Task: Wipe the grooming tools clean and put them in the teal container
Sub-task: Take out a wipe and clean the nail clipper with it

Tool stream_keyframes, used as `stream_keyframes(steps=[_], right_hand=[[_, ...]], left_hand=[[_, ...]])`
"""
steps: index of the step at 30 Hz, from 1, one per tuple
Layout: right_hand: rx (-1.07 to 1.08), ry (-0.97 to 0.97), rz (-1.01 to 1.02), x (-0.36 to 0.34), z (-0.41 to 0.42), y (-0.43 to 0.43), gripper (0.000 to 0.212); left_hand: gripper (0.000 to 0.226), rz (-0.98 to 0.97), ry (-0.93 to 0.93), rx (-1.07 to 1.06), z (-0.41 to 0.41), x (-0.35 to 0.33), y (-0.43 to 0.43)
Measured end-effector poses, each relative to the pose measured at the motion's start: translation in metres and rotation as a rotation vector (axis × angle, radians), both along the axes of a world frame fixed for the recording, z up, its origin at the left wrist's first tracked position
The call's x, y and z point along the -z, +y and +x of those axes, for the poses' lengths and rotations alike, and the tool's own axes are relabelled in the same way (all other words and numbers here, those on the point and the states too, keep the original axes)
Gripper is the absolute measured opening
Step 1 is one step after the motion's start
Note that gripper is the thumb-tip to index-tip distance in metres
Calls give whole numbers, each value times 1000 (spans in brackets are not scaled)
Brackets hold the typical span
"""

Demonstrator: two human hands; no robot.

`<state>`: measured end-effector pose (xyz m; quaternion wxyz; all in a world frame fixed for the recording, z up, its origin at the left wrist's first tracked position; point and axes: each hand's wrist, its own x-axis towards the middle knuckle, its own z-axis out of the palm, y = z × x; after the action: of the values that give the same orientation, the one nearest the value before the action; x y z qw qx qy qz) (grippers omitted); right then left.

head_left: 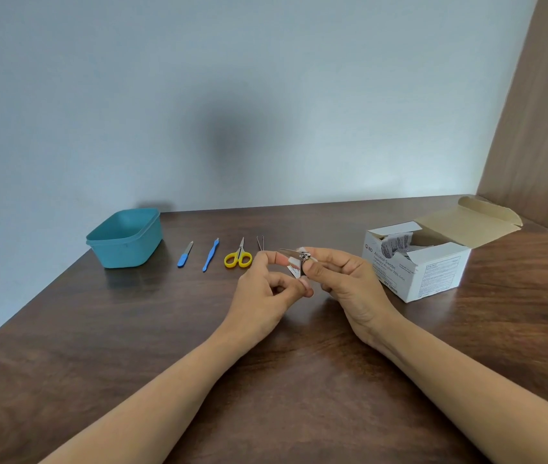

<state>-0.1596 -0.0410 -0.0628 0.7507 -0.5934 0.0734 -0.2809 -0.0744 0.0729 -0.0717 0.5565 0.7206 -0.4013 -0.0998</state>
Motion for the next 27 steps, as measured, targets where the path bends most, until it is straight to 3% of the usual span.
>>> stream_keyframes(steps=[8, 27], right_hand=[[103, -20, 65, 3, 2, 2, 16], [65, -12, 22, 7, 4, 1, 19]], left_hand=[[30, 1, -9, -6, 0, -1, 1], [34, 28, -36, -22, 0, -2, 1]])
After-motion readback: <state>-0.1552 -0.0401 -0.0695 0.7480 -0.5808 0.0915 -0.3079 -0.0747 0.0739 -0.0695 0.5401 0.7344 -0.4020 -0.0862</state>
